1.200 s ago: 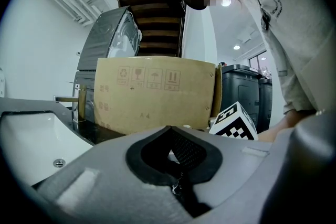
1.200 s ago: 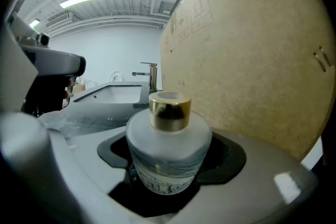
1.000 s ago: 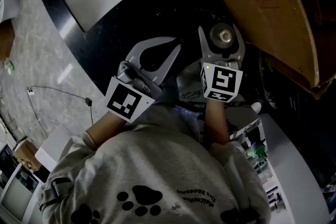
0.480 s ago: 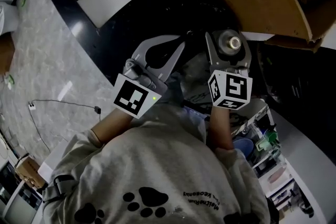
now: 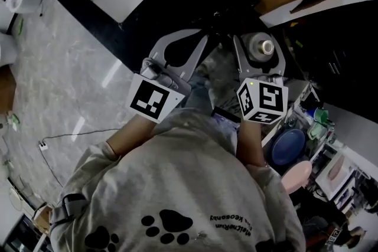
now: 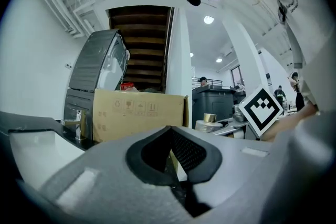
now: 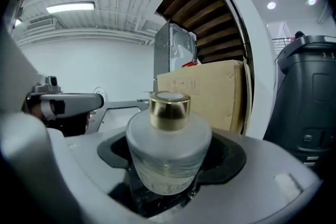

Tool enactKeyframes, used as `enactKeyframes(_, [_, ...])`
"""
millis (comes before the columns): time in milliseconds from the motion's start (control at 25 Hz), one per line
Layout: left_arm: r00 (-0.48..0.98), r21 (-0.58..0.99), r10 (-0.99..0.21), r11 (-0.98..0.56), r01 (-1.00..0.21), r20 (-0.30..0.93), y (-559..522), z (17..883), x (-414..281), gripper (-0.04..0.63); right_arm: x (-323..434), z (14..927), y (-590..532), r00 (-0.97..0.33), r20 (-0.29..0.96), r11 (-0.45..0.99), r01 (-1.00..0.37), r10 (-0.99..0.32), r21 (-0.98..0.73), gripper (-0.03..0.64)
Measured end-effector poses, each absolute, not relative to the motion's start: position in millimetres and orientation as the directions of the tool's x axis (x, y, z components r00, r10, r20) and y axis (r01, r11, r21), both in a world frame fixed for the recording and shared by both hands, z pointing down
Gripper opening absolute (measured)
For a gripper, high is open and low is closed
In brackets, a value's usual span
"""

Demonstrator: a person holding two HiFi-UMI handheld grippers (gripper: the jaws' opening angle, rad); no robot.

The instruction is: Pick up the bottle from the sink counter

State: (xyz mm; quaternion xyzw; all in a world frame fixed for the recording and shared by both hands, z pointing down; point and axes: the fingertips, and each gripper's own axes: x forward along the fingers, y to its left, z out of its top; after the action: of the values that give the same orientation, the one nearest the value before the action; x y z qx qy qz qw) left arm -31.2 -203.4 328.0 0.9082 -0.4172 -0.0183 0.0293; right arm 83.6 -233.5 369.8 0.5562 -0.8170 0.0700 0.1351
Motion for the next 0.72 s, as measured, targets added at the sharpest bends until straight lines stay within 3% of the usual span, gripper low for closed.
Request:
enactKeyframes(280, [0.687, 0.070, -0.726, -0.687, -0.723, -0.031, -159.1, 316.0, -38.8, 0.002, 64.7, 348.9, -165.2, -0.301, 0.278, 0.323, -0.946, -0.912, 0.035, 0.339])
enactKeyframes(720, [0.672, 0.038, -0.739, -0.674, -0.738, -0.051, -131.8, 300.5, -33.2, 0.003, 52.9, 324.9, -109.1, -0.341, 0.252, 0.360, -0.932, -0.906, 0.031, 0.339])
